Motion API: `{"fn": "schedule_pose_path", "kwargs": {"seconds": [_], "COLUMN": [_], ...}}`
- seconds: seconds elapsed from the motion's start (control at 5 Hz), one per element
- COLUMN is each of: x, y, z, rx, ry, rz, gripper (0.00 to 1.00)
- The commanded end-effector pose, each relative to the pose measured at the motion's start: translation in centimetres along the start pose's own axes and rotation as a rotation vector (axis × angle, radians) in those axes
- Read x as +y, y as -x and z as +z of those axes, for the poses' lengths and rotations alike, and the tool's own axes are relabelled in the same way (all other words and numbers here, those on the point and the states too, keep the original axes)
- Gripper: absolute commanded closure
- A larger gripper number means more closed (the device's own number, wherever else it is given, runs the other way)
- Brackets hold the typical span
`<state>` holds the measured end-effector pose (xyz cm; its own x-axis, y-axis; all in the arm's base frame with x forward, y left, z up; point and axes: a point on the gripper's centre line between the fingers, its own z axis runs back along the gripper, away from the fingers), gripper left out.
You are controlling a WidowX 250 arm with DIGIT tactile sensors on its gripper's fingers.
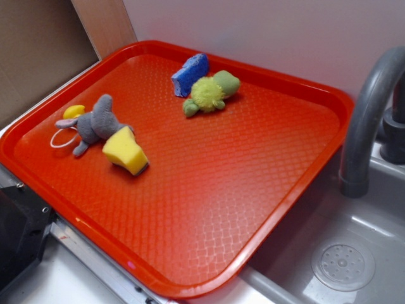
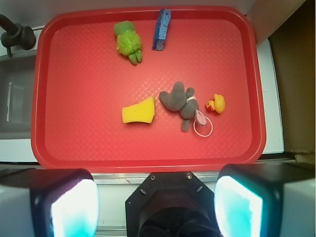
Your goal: Grab the green sponge.
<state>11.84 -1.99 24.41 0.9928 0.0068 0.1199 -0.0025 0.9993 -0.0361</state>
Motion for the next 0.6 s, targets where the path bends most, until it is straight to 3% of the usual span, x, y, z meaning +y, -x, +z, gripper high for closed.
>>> {"fn": "schedule_pose_path", "kwargs": {"seconds": [0.0, 0.4], "x": [0.0, 0.0], "y": [0.0, -1.9], "z": [0.0, -1.6], "rx": [0.000, -0.035], "ry": [0.000, -0.002], "rz": [0.000, 0.502], "gripper": [0.00, 0.00]}}
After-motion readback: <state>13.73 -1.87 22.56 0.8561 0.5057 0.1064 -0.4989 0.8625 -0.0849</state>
